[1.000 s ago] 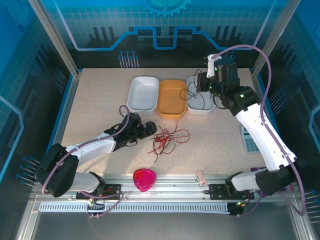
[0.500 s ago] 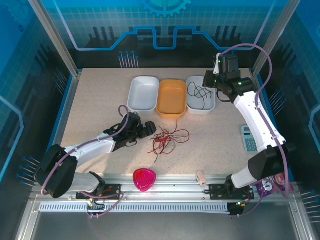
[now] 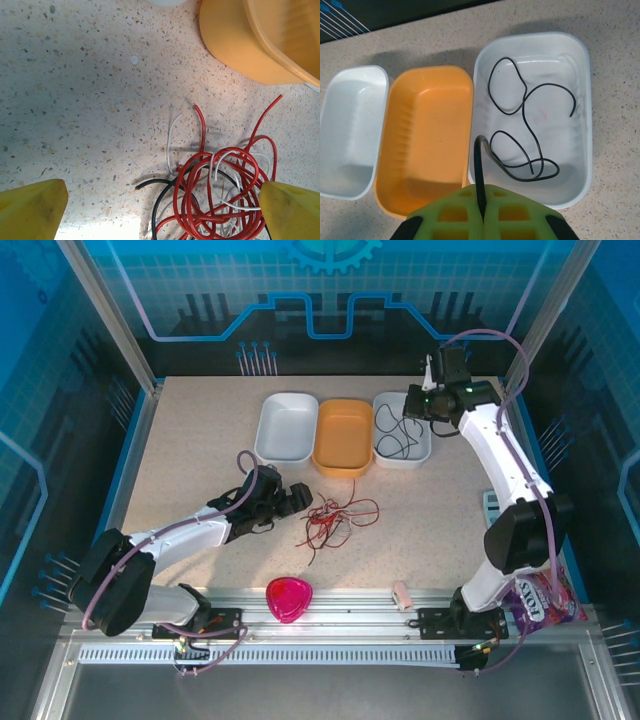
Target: Untangle the cables
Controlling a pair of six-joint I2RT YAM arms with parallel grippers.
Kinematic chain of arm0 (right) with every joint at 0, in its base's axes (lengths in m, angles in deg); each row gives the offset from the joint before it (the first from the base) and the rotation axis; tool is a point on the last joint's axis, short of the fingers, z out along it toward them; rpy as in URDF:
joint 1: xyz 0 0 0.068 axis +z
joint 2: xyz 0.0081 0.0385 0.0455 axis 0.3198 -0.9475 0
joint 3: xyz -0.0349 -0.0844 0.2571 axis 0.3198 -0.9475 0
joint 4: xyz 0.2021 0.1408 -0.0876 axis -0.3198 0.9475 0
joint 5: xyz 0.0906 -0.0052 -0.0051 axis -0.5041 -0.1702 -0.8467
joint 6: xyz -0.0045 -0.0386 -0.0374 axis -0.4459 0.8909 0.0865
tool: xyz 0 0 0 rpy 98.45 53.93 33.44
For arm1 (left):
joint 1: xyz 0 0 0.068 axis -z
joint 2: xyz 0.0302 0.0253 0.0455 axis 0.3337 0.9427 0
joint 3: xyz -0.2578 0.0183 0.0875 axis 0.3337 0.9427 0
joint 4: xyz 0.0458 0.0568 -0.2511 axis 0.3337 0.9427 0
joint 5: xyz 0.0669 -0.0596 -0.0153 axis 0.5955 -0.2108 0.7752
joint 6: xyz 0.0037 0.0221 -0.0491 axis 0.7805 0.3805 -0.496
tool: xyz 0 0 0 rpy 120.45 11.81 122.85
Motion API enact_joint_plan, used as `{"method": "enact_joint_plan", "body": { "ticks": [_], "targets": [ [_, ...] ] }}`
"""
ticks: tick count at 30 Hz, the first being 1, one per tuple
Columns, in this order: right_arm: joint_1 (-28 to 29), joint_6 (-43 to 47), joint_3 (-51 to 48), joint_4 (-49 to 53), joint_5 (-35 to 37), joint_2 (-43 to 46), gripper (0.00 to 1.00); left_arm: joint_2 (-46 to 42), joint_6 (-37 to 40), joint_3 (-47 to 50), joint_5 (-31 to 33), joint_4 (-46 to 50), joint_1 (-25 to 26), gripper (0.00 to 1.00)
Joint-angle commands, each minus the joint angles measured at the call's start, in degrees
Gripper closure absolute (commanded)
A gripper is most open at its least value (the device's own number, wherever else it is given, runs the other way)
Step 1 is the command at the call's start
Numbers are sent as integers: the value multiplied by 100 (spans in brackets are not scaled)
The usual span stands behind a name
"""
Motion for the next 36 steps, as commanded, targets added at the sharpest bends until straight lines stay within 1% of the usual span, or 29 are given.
{"method": "enact_joint_plan", "body": {
  "ticks": [1,7,13,19,27,31,36],
  "targets": [
    [-86,110,380,414,-29,-370,100,46,130,-163,-15,79,28,1],
    [-100,139,932,731,768,-1030,100,-6,122,-122,-19,93,32,1],
    [-95,127,1526,868,1177,-1753,100,-84,99,-51,6,100,29,1],
    [-77,141,2325,1085,1543,-2665,100,-182,91,-5,17,138,29,1],
    [-42,259,2944,1127,1451,-3592,100,-240,103,-102,23,73,27,1],
    [-35,303,3011,1124,1353,-3926,100,-219,137,-180,41,16,31,1],
    [6,376,2937,1042,1205,-4107,100,-182,147,-258,37,5,25,1]
  ]
}}
